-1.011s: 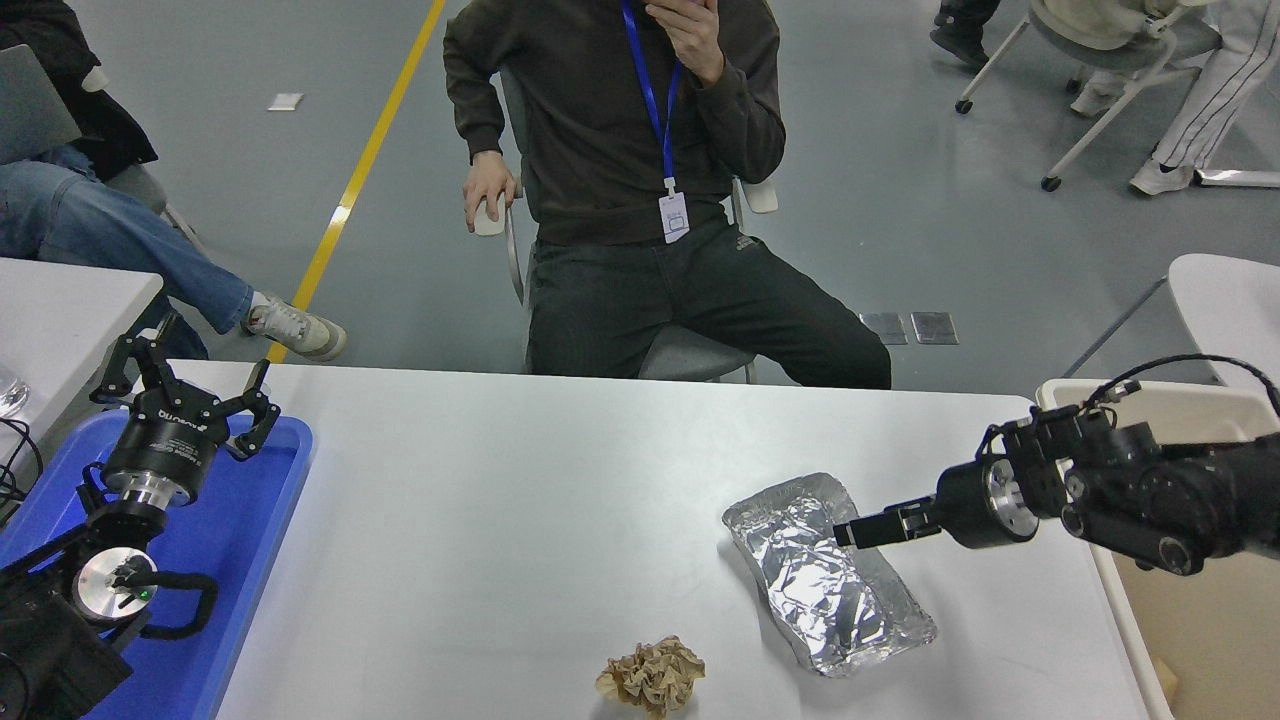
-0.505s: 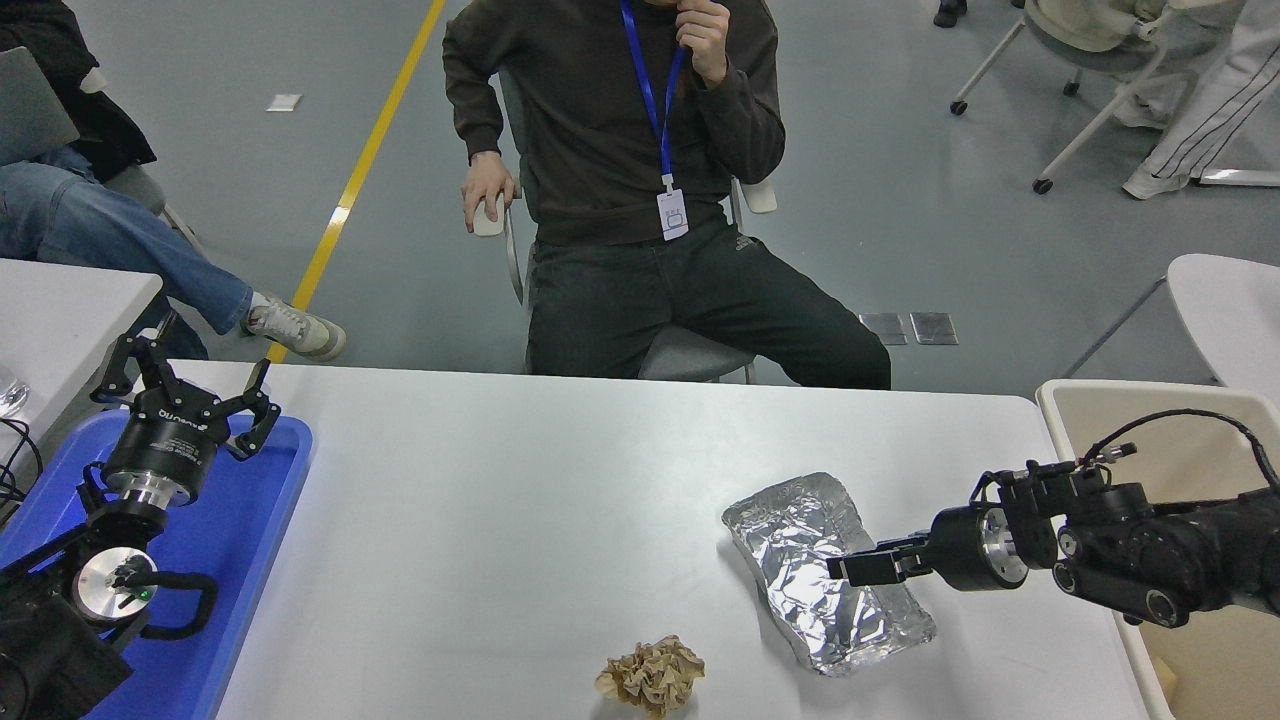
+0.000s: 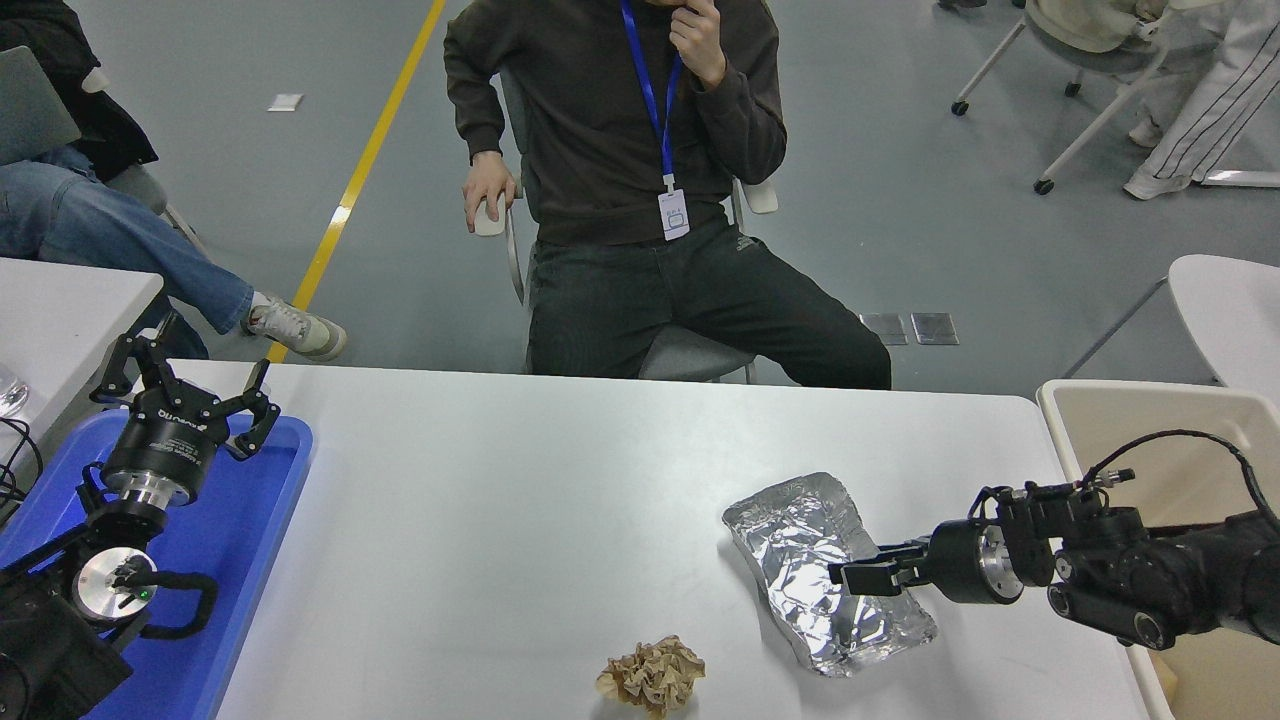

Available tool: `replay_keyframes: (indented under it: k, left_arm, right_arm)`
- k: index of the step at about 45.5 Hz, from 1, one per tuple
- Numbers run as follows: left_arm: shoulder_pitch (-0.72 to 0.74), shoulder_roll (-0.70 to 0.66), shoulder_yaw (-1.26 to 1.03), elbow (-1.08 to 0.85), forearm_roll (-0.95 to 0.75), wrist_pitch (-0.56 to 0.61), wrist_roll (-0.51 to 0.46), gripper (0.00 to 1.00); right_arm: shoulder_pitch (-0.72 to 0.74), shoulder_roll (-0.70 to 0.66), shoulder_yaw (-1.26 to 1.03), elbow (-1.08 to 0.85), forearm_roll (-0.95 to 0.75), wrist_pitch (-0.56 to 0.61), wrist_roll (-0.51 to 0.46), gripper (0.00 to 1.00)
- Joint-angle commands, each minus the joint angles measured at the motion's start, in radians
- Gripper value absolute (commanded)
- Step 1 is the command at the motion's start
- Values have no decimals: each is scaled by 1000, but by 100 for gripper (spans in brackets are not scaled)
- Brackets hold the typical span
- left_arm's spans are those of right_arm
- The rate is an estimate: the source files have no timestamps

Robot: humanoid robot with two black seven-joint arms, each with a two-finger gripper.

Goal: Clean the table surface

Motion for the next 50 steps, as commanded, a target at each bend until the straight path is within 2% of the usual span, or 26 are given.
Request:
replay_keyframes:
  k: [1,6,24,34,39,50]
  left_arm:
    - [0,0,0,1,0,0,0,100]
    - [0,0,0,1,0,0,0,100]
    - [0,0,0,-1,0,0,0,100]
    - [0,0,0,-1,0,0,0,100]
    - [0,0,0,-1,0,0,0,100]
    - [0,0,0,-1,0,0,0,100]
  right_arm:
    - [-9,8,-30,-29,3,-7,1,9]
    - [-11,9,-29,-45,9,-6,1,0]
    - [-9,11,-27,-70,47,0,4,0]
    - [-1,9,-10,-58,52,0,60,0]
    - [14,2,25,-30,105,-3,110,0]
    - [95,-38,68,59,132,-1,129,0]
